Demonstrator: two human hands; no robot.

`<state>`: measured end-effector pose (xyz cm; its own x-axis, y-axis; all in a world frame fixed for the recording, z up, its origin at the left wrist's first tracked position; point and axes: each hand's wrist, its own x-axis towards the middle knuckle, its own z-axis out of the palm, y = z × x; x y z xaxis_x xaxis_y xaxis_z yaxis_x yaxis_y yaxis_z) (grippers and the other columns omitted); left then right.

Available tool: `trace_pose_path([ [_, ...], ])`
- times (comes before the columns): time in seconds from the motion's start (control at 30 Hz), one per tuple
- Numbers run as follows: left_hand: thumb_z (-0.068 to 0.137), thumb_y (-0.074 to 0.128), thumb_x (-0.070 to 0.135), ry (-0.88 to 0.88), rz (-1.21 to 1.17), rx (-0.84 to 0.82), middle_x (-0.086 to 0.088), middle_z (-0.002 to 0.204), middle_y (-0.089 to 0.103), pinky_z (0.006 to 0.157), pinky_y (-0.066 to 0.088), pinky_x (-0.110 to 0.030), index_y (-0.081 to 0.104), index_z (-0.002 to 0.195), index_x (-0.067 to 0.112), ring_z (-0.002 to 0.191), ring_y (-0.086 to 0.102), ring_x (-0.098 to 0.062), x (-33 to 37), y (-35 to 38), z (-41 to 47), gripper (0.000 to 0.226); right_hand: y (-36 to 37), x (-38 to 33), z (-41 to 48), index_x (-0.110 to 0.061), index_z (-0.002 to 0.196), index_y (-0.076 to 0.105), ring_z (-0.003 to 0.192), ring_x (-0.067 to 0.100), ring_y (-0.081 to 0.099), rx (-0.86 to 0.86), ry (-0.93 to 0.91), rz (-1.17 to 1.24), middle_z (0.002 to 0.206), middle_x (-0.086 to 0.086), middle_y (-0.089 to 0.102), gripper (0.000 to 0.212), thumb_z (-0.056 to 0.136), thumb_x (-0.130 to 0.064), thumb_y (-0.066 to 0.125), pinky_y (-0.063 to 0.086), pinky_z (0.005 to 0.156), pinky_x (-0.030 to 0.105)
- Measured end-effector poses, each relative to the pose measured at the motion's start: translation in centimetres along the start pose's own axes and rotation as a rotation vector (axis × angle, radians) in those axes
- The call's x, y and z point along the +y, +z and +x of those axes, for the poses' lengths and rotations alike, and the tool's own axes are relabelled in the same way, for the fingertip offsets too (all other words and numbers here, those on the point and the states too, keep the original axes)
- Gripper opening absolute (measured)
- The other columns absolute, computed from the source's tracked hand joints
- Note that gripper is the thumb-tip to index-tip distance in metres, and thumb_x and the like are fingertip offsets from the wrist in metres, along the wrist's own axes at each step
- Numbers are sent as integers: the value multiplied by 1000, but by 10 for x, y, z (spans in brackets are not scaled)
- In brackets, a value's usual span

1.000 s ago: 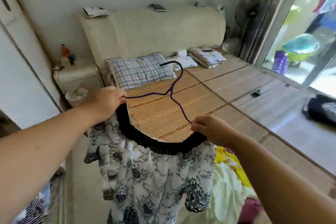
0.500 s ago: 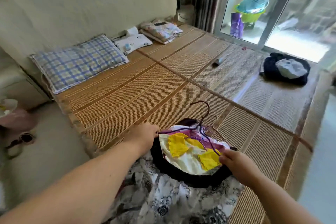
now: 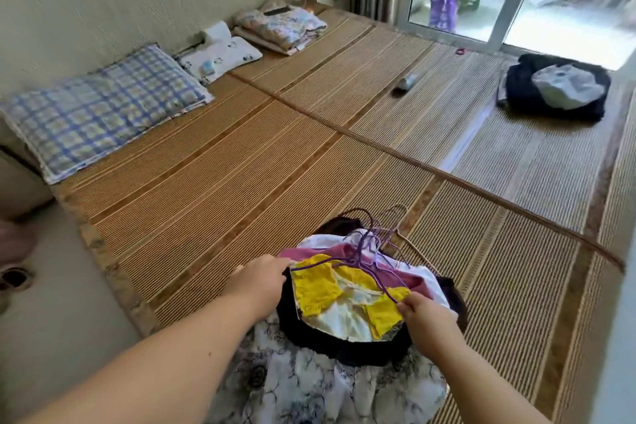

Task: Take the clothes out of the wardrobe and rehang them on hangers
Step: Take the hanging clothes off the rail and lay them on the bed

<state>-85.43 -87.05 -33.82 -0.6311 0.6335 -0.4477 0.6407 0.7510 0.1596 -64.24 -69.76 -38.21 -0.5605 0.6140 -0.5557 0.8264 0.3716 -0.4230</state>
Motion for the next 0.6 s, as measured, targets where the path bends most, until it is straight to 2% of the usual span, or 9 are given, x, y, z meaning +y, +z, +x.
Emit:
trace_pose_path([
  [0.03,98,38,27,-1,10,0,2,145,38,106,28,-42,35,142,35,133,36,-20,0,0,0,45,0,-1,0,-23,111,57,101,19,57,-37,-18,41,105,2,62,23,94,-37,51,36,73,25],
  [0.07,98,40,28,-7,16,-9,1,153,27,109,24,-44,29,146,34,139,27,-20,0,-1,-3,50,0,-4,-1,-25,127,52,111,17,53,-73,-49,42,121,1,58,37,92,-39,55,39,83,25],
  [0.13,98,40,30,-14,13,-32,0,160,9,113,17,-47,21,149,34,146,12,-20,0,-3,-15,54,-3,-13,-6,-29,144,33,136,16,34,-107,-130,-38,149,-1,36,62,89,-43,58,31,106,28],
  [0.17,99,39,30,-7,13,-39,0,160,3,115,13,-49,19,149,34,147,8,-21,0,-5,-24,54,-4,-20,-9,-31,146,28,141,16,26,-110,-164,-65,155,-2,26,67,88,-44,59,27,111,30],
  [0.23,99,38,31,28,21,-39,2,160,-2,116,7,-51,18,149,35,147,3,-20,0,-16,-42,54,-7,-43,-17,-34,147,23,144,17,21,-105,-233,-91,158,-2,15,69,89,-44,58,24,114,31],
  [0.43,97,43,34,74,41,86,3,160,1,116,4,-51,13,150,33,147,1,-18,-16,-79,-93,60,-23,-157,-57,-34,147,26,140,19,28,-3,-579,-169,157,-3,17,63,92,-38,56,33,111,35],
  [0.6,94,46,36,-83,54,294,2,159,9,118,8,-50,13,150,29,146,8,-21,-77,-136,-170,65,-31,-277,-120,-41,145,24,139,18,30,57,-872,-275,156,-6,20,64,90,-45,55,30,113,36],
])
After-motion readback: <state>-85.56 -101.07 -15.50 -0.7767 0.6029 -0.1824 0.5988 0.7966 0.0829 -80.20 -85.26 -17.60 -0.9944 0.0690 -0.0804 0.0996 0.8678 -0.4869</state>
